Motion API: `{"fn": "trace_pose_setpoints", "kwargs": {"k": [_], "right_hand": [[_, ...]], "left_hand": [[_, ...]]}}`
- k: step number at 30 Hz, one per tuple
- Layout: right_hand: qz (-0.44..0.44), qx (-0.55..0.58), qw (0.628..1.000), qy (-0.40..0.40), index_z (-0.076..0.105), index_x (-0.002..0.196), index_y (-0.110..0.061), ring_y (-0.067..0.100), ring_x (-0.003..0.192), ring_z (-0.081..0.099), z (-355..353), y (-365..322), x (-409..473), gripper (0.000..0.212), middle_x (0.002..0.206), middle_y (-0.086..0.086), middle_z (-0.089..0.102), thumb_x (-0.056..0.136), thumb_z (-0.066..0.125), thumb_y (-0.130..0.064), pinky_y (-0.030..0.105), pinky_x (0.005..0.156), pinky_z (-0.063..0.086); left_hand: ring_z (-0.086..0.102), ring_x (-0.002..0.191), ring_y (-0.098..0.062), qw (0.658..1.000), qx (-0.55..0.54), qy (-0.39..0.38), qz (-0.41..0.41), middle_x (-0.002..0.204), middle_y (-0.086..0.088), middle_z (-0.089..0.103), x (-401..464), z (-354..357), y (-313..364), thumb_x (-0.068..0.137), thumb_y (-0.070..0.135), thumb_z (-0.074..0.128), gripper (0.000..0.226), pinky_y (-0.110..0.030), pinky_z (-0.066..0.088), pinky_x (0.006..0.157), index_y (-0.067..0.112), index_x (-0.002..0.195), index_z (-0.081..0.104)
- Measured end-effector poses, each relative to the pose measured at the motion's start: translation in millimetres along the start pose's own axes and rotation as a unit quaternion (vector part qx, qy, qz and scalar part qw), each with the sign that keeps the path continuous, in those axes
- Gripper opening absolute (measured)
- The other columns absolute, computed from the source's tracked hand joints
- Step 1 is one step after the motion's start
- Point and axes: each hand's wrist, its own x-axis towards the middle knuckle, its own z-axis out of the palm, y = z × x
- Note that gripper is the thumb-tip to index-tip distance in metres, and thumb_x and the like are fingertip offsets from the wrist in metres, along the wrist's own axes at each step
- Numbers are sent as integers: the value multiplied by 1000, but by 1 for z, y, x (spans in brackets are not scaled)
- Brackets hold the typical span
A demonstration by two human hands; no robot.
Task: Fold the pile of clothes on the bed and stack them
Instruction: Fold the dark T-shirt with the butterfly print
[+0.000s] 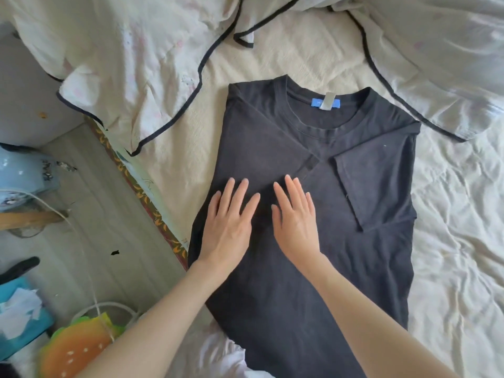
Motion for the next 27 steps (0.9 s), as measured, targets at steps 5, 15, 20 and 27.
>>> {"fn": "trace_pose_setpoints", "kwargs": {"k": [5,15,20,27], "right_hand": [[-40,-48,996,-59,50,136,-6,35,138,34,15,8,-32,46,147,18,39,91,59,-7,53,110,28],[-12,-44,990,-135,33,146,-13,27,146,15,9,44,-123,50,157,9,20,99,45,-20,39,117,9],[49,-43,992,-104,36,145,-13,24,146,17,3,86,-171,48,156,8,23,99,46,-21,41,117,11],[96,-34,995,-6,56,128,-2,34,133,42,2,137,-230,38,141,17,47,91,60,-9,51,109,32]], "left_hand": [[31,138,-39,994,68,-70,51,149,-18,35,-18,21,-12,85,21,67,62,-57,26,109,14,142,42],[34,136,-39,993,-103,-7,-60,147,-20,36,-99,28,-17,88,7,61,51,-56,32,107,8,137,48],[43,127,-27,871,-366,4,-327,141,-13,40,-74,28,-47,96,19,51,52,-35,37,105,7,142,31],[48,98,-18,851,-370,-9,-372,111,-3,51,-120,66,-35,96,28,52,32,-32,39,83,8,120,45]]}}
